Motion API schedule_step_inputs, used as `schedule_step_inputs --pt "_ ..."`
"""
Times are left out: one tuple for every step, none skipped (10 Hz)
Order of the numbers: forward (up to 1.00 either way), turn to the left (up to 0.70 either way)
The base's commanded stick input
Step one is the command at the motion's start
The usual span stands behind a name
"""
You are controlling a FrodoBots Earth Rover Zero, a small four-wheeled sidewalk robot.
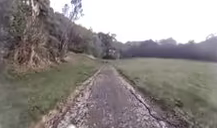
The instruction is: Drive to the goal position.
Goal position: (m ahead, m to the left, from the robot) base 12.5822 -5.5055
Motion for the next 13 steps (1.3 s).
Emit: schedule_step_inputs --pt "0.70 0.00" --pt "0.70 0.00" --pt "0.70 0.00" --pt "0.70 -0.08" --pt "0.70 -0.28" --pt "0.70 -0.34" --pt "0.70 -0.34" --pt "0.70 -0.34" --pt "0.70 -0.10" --pt "0.70 0.00" --pt "0.70 0.00" --pt "0.70 0.00" --pt "0.70 0.00"
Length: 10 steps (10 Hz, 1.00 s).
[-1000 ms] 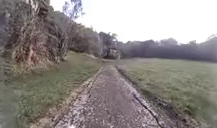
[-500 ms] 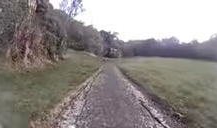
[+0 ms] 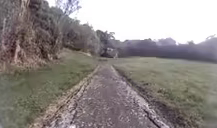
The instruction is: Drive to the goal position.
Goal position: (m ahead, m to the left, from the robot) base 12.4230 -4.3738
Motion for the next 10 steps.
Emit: schedule_step_inputs --pt "0.70 0.00" --pt "0.70 0.00" --pt "0.70 0.09" --pt "0.70 0.31" --pt "0.70 0.35" --pt "0.70 0.35" --pt "0.70 0.35" --pt "0.70 0.35" --pt "0.70 0.33" --pt "0.70 0.27"
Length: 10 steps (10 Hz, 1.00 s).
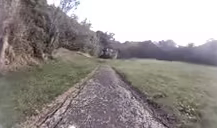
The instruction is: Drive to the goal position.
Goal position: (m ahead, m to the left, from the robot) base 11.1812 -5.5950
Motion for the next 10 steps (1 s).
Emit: schedule_step_inputs --pt "0.70 0.01" --pt "0.70 0.00" --pt "0.70 0.00" --pt "0.70 0.00" --pt "0.70 0.00" --pt "0.70 0.00" --pt "0.70 0.00" --pt "0.70 0.00" --pt "0.70 0.00" --pt "0.70 0.00"
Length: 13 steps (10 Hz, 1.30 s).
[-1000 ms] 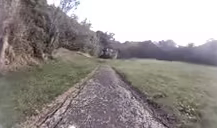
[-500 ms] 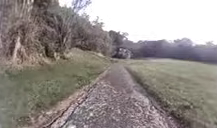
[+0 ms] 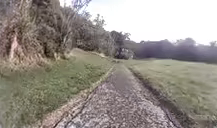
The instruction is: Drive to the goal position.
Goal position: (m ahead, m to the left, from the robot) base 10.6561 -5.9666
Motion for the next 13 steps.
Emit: schedule_step_inputs --pt "0.70 -0.01" --pt "0.70 -0.03" --pt "0.70 -0.07" --pt "0.70 -0.21" --pt "0.70 -0.35" --pt "0.70 -0.35" --pt "0.70 -0.28" --pt "0.70 0.00" --pt "0.70 0.00" --pt "0.70 0.00" --pt "0.70 0.00" --pt "0.70 0.00" --pt "0.70 0.00"
